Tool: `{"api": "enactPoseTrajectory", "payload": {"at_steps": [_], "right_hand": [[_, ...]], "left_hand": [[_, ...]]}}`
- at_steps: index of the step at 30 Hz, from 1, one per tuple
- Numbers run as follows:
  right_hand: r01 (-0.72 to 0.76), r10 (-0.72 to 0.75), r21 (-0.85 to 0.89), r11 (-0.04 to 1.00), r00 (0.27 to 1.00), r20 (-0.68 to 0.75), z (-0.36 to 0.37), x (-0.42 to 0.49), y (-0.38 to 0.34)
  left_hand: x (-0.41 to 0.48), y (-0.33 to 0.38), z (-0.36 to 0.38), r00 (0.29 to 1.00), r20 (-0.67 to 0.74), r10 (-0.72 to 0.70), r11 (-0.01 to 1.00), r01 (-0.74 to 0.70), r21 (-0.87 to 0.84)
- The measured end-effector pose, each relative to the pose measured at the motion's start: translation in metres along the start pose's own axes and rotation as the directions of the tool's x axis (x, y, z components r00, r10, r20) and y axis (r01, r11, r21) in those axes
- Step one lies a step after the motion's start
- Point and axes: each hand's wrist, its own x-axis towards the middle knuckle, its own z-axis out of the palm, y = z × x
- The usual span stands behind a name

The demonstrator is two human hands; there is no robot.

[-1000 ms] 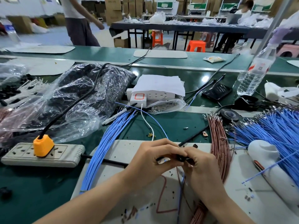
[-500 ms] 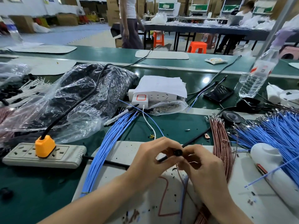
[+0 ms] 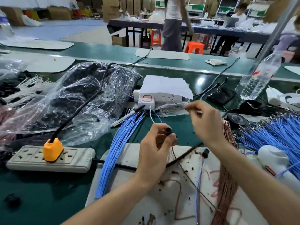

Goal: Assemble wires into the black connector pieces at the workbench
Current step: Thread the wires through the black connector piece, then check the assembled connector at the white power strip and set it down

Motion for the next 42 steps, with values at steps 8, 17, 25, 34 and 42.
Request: {"api": "enactPoseTrajectory", "payload": {"at_steps": [8, 17, 25, 34, 42], "right_hand": [[0.034, 0.255, -0.579, 0.815, 0.875, 0.411, 0.087, 0.068, 0.021], [-0.228, 0.306, -0.343, 0.911, 0.933, 0.190, 0.101, 0.062, 0.027], [-0.535, 0.419, 0.356, 0.766, 0.836, 0.355, 0.059, 0.036, 0.013], [-0.592, 0.324, 0.782, 0.197, 0.792, 0.518, -0.018, -0.077, 0.019], [-0.295, 0.171, 0.777, 0.557, 0.956, 0.240, -0.023, -0.087, 0.006]], "left_hand": [[0.004, 0.001, -0.005, 0.999, -0.017, 0.049, 0.994, -0.047, 0.095], [0.003, 0.003, -0.005, 0.994, 0.004, 0.112, 0.982, -0.112, 0.151], [0.006, 0.000, -0.005, 0.992, 0.016, 0.124, 0.982, -0.125, 0.141], [0.006, -0.003, -0.002, 0.982, 0.185, 0.047, 0.991, -0.069, 0.115], [0.002, -0.002, 0.002, 0.959, 0.281, 0.047, 0.996, -0.065, 0.054]]}}
